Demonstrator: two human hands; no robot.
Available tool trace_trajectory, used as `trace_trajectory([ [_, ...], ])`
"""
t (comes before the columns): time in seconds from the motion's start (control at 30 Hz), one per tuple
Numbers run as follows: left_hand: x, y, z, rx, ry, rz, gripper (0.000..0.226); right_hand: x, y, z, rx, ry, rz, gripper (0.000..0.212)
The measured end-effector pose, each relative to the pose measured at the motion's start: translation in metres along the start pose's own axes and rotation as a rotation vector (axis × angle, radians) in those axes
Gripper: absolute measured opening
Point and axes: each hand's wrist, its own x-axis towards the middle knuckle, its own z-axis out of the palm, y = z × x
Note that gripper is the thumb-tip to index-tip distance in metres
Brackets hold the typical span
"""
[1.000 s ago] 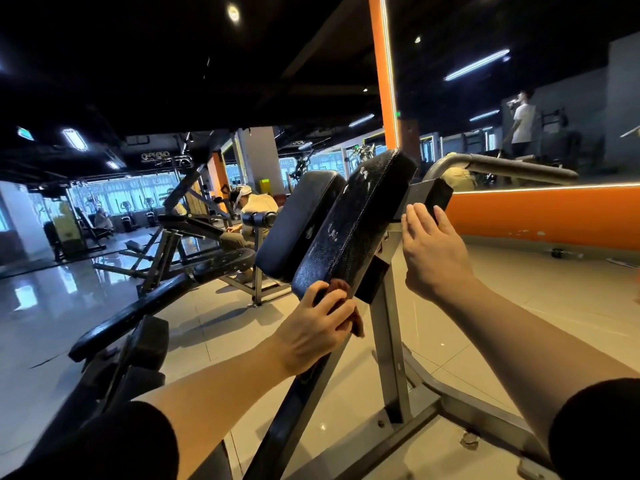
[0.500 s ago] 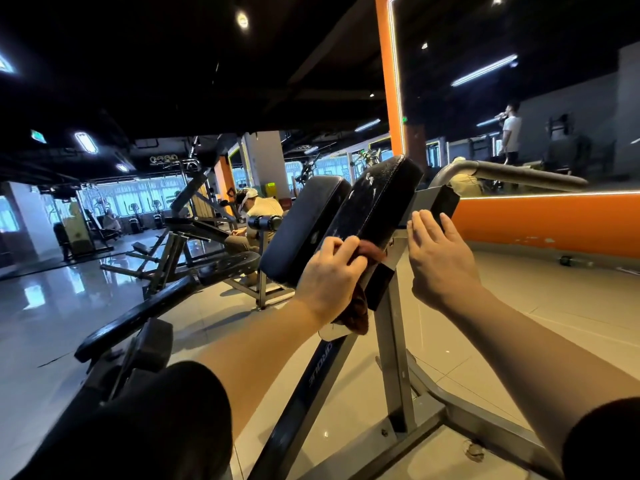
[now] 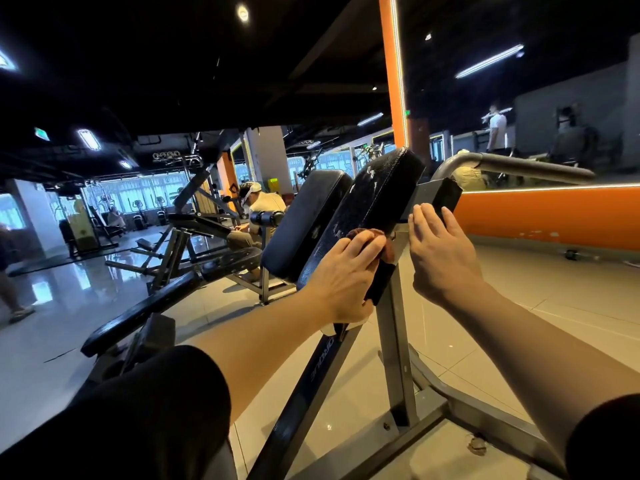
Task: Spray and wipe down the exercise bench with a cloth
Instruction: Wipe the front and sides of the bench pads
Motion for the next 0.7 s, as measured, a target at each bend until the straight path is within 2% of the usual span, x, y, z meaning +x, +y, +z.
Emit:
trace_trajectory([
  [0.13, -0.025, 0.003, 0.000, 0.121, -0.173, 0.155, 0.079, -0.001, 0.001, 0.000, -0.021, -0.006, -0.005, 0.074],
  [0.23, -0.047, -0.004, 0.000, 0.145, -0.094, 0.370, 0.050, -0.002, 0.000, -0.001, -0.012, 0.014, 0.002, 0.072],
  [0.3, -0.055, -0.010, 0.000, 0.091, -0.054, 0.451, 0.034, -0.001, -0.001, 0.000, -0.012, 0.008, 0.010, 0.072],
  [0.4, -0.045, -0.009, -0.008, -0.086, 0.122, 0.337, 0.031, 0.000, -0.003, 0.001, -0.011, 0.006, 0.010, 0.073],
  [0.47, -0.030, -0.005, -0.013, -0.101, 0.223, 0.218, 0.035, 0.000, -0.002, 0.001, -0.008, 0.003, 0.002, 0.076],
  [0.6, -0.010, -0.004, -0.009, -0.103, 0.184, 0.014, 0.042, 0.000, -0.001, -0.001, -0.031, -0.002, -0.004, 0.077],
  [0.7, -0.013, 0.002, -0.004, -0.106, 0.113, 0.064, 0.029, -0.001, 0.000, -0.001, -0.028, 0.002, 0.002, 0.077],
])
